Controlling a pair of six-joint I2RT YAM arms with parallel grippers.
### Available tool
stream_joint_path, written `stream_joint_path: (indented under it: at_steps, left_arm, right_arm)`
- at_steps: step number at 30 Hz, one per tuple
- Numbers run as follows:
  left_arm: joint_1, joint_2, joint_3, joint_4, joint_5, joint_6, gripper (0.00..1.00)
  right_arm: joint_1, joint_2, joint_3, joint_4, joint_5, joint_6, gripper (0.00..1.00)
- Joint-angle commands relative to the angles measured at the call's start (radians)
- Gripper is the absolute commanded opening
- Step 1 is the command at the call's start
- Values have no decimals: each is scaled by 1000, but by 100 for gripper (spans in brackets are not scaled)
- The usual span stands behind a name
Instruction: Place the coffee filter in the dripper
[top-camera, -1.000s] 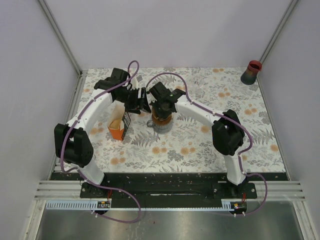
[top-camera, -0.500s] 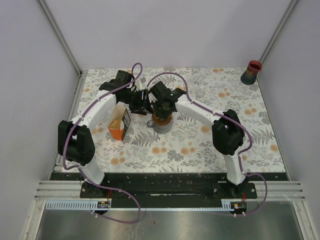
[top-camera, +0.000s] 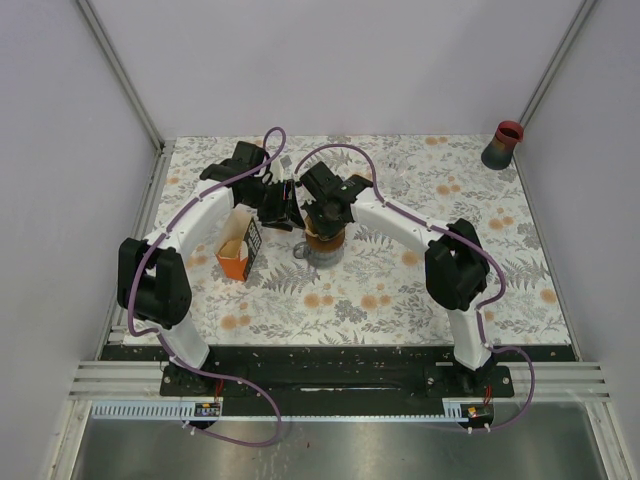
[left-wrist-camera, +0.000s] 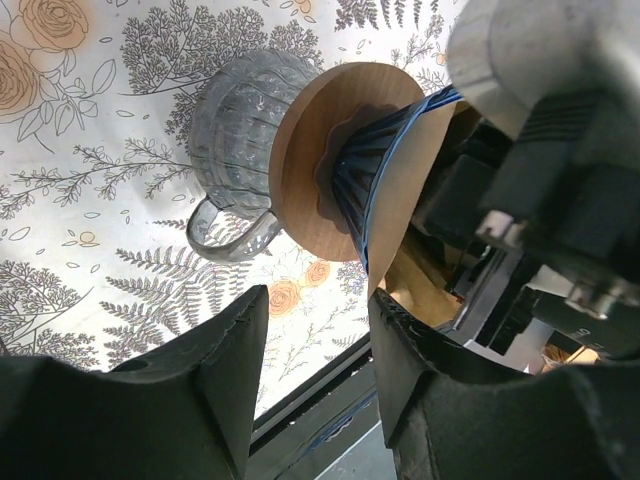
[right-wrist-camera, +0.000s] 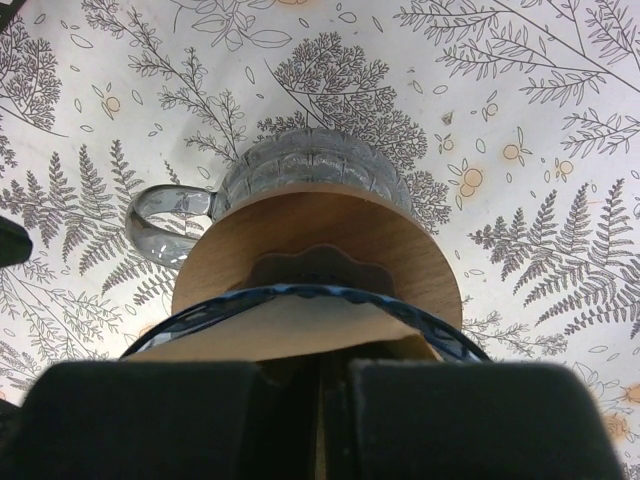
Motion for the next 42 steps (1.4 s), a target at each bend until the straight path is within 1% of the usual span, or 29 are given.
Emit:
stream_joint_path:
  at_steps: [1,13,24,33,42]
  left_arm:
    - [-3,4,39,37,-31,12,48]
    - [-3,-7,57,28,-40,25,48]
    - [-6,-15,65,28,-36,31,48]
    - [-6,-33,88,17,-42,53,53]
    - [-6,-45,114,4,-46,70,62]
  right_arm:
    - [6,-85,53,-20,19,-32,0]
    - [3,-85,76,-18,36,-46,0]
    - [3,-149,82,-20,32,-63,0]
    - [3,-194,78,-21,13,-72,0]
    - [-17,-261,98,-17,-42,-74,0]
